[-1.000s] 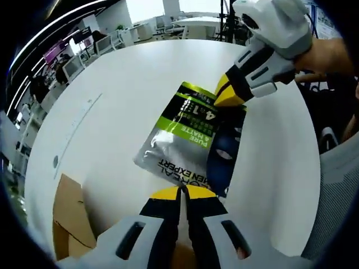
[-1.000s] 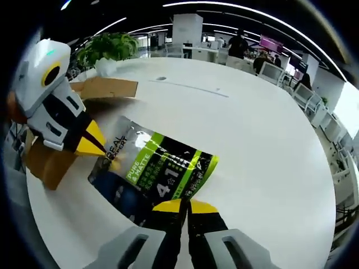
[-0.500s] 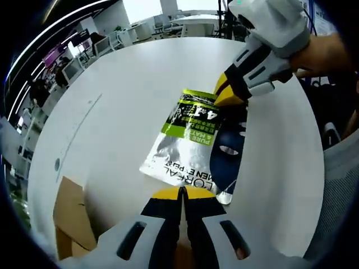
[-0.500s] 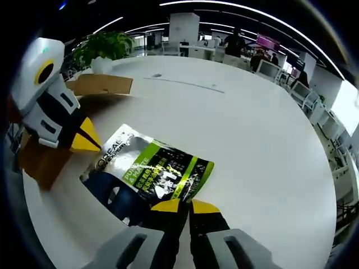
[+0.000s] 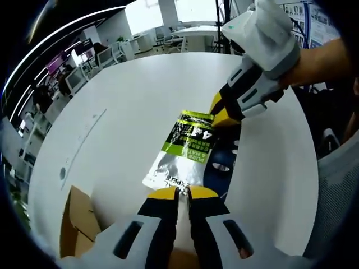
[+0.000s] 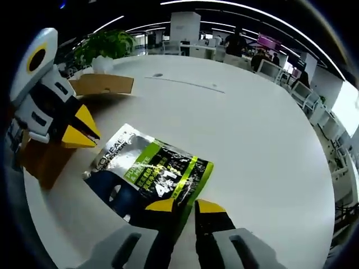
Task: Operate the shoe box by opening the lid, removing the specified soft item, and placing it in the target area until the item is outside and the box remains undamaged.
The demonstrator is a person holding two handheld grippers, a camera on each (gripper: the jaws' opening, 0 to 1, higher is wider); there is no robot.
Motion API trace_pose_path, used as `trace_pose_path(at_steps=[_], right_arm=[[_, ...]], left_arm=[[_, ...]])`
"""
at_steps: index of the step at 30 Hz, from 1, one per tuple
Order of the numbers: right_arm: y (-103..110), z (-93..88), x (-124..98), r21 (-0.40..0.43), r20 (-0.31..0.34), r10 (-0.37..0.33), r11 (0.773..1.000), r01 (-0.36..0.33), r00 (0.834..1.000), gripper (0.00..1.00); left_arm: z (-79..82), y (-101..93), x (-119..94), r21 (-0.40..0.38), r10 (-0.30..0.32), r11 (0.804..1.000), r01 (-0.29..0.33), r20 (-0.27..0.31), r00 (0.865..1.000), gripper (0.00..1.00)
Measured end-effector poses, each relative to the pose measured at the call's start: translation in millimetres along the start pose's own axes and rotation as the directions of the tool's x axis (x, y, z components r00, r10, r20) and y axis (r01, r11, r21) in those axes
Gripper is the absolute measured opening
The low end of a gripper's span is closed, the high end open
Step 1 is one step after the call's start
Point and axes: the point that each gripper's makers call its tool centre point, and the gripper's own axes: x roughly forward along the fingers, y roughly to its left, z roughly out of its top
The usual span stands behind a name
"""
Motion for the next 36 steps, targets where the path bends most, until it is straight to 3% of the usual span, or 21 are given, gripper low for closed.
trace_pose_path(at_steps=[18,36], right_arm=[[10,10.3,-26,-0.026,0.04,0.01,1.0,-0.009,0.999,0.21],[41,25.4,-59,-0.116,0.069,0.08,0.991,-0.072,0.994,0.37]], left_arm=[[12.3,-9.0,-30,-0.045,0.02,0.999,-0.018,0.054,0.998,0.13],[9.9,-8.5,-78,-0.203,0.055,0.979,-0.031,0.114,0.992,0.25]])
